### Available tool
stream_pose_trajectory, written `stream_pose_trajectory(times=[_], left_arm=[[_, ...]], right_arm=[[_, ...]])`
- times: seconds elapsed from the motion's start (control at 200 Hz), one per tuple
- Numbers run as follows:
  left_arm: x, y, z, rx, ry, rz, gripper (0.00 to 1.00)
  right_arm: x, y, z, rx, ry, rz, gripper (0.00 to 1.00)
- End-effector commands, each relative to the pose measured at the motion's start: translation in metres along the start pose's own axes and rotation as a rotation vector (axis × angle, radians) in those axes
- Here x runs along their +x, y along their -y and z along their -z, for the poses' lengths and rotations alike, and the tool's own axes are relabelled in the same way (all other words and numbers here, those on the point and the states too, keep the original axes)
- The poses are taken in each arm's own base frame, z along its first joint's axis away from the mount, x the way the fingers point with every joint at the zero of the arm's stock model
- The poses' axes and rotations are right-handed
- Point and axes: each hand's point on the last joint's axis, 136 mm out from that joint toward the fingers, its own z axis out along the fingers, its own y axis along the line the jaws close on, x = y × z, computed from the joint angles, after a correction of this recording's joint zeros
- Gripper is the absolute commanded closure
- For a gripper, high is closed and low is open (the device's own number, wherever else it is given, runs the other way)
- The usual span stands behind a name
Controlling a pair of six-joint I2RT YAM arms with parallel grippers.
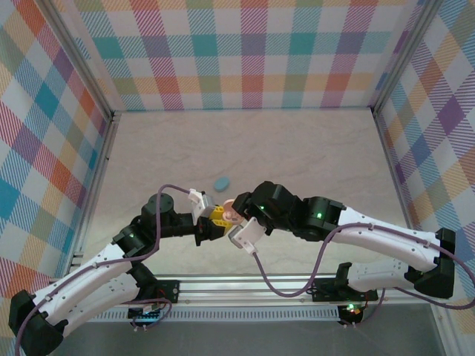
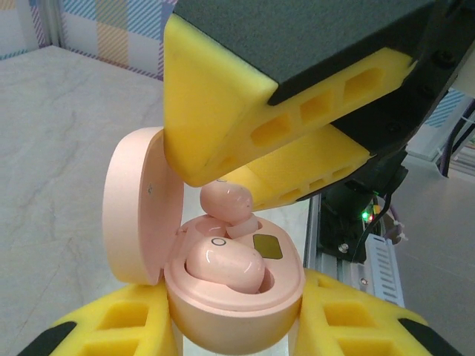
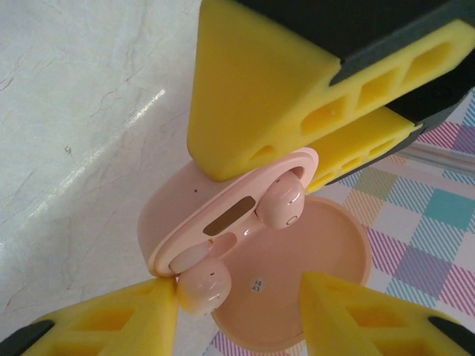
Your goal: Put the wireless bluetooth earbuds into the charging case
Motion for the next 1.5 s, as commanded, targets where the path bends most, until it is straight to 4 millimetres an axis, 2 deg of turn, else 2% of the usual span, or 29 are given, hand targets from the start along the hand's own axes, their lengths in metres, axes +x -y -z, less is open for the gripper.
stream_pose_trajectory(times=[0.0, 0.185, 0.4, 0.705, 0.93, 1.085, 1.495], left_arm=[[-0.035, 0.01, 0.006, 0.029, 0.144, -0.077, 0.78], [-0.038, 0.007, 0.006, 0.01, 0.178, -0.08, 0.78], [-0.041, 0.006, 0.007, 0.004, 0.193, -0.085, 0.79], [-0.038, 0.005, 0.006, 0.001, 0.199, -0.083, 0.79], [-0.04, 0.005, 0.008, -0.004, 0.203, -0.087, 0.79], [-0.039, 0.005, 0.01, -0.016, 0.2, -0.09, 0.79], [-0.041, 0.0, 0.012, -0.049, 0.214, -0.094, 0.79]], right_arm=[[-0.019, 0.029, 0.008, 0.071, 0.106, -0.086, 0.52], [-0.017, 0.046, 0.019, 0.081, 0.136, -0.192, 0.5], [-0.013, 0.045, 0.017, 0.068, 0.124, -0.232, 0.46], [-0.011, 0.055, 0.018, 0.084, 0.118, -0.215, 0.44], [-0.004, 0.046, 0.01, 0.052, 0.072, -0.188, 0.44], [0.001, 0.038, 0.012, 0.023, 0.051, -0.211, 0.44], [0.007, 0.048, 0.031, 0.04, 0.071, -0.347, 0.44]])
